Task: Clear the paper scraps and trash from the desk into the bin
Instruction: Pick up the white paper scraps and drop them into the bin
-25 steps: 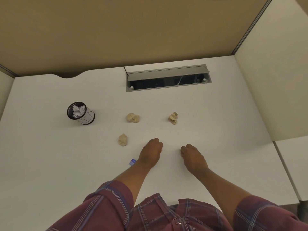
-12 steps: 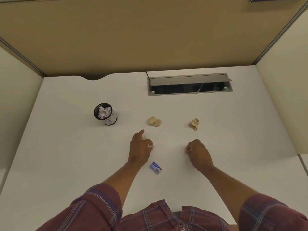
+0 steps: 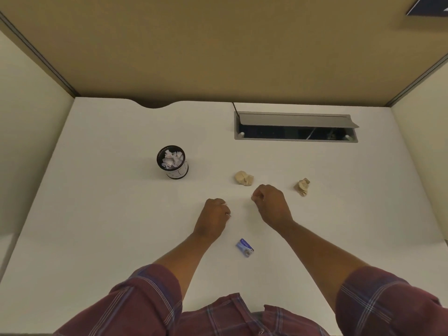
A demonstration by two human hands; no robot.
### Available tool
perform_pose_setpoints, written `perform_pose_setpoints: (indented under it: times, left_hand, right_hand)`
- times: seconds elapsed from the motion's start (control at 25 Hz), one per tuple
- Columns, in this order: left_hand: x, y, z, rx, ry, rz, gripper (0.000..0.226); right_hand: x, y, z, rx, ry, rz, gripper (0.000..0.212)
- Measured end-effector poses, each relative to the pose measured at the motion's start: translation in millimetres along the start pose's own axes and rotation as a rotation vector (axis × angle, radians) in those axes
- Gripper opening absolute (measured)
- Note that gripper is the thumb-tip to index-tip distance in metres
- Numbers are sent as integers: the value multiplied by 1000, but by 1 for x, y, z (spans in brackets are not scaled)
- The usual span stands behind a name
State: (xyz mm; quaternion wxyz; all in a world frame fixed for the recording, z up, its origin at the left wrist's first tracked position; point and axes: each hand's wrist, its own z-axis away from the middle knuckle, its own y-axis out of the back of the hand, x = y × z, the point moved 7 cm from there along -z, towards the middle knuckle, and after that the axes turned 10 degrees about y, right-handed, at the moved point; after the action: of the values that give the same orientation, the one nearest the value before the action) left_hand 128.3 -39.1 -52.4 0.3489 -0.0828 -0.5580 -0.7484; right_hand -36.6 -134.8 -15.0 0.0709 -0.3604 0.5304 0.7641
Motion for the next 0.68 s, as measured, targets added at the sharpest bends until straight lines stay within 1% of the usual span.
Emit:
perform_pose_setpoints:
  times: [0.16,0.24,0.36,0.44,0.56,0.68]
  left_hand:
    - [-21,41,11,114,33,153,15]
    - [-32,74,16,238,13,198,11]
    - [-55,132,18,443,30,241,8]
    - [-71,167,11,524,59,257,9]
    - [-99,203,-5,557,117,328,11]
    - [-113,218,-20,560,109,374,11]
  right_hand:
    - [-39,-21,-20,13,34,-22,13]
    - [-67,-33,-34,18,96,-35,14]
    - [-112,-51,-57,26,161,-58,13]
    - [-140,-60,-74,38,193,-60,13]
    - [-174,-72,-100,41,228,-4,9]
    - [-197,-80,-126,44,285,107,9]
